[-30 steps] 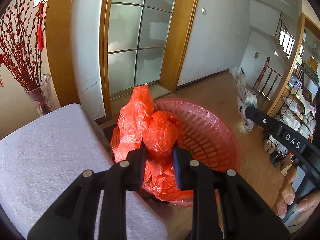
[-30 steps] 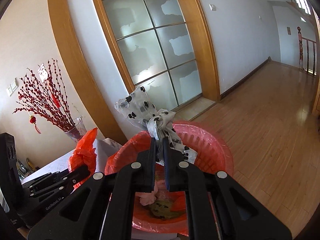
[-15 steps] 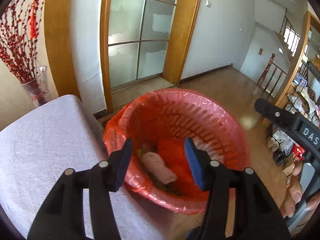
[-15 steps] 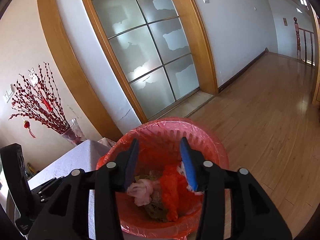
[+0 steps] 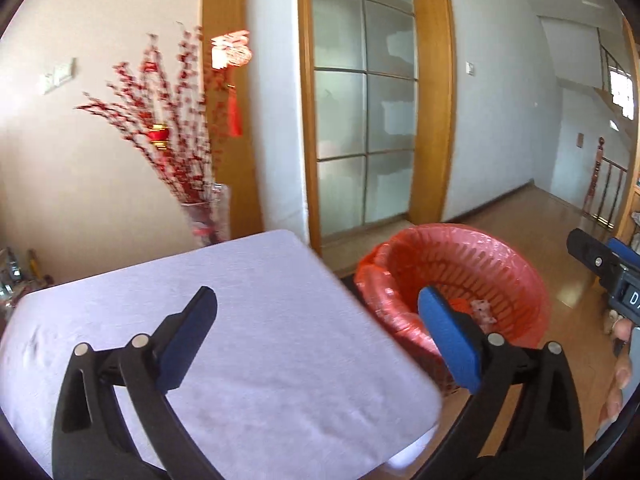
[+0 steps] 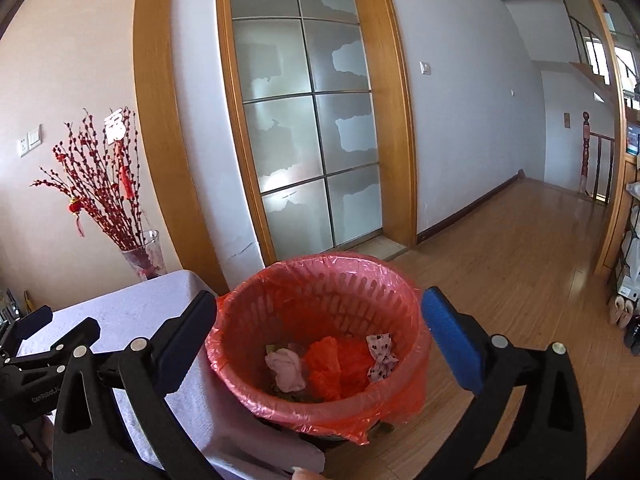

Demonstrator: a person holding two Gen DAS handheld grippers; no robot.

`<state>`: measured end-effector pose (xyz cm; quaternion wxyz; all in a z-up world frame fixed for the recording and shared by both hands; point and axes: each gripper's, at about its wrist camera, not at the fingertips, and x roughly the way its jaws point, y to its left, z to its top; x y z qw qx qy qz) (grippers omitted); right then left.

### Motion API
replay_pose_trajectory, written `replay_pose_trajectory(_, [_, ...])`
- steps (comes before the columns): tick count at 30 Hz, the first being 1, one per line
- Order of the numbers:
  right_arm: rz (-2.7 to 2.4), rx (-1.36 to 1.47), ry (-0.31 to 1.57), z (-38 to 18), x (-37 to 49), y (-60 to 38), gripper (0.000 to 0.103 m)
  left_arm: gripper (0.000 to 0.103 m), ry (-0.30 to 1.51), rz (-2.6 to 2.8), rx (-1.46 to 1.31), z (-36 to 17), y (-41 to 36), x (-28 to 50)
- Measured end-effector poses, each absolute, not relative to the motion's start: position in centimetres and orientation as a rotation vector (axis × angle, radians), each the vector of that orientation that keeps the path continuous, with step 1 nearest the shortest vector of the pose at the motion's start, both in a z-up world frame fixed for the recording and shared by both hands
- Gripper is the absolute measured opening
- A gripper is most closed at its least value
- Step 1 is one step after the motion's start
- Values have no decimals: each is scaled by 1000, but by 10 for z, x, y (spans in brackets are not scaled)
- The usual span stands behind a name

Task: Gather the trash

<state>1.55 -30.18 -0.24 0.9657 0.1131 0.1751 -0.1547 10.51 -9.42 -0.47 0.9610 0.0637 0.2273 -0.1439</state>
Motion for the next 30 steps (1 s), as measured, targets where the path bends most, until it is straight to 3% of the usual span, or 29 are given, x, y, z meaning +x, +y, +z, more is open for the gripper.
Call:
replay_pose_trajectory(12, [-328, 101, 324, -4, -27, -236, 101, 99, 439, -87, 102, -5, -5, 38])
replay_pose_trajectory(30, [-334, 63, 341, -8, -61, -205, 101, 99, 401, -88, 2, 2, 21, -5])
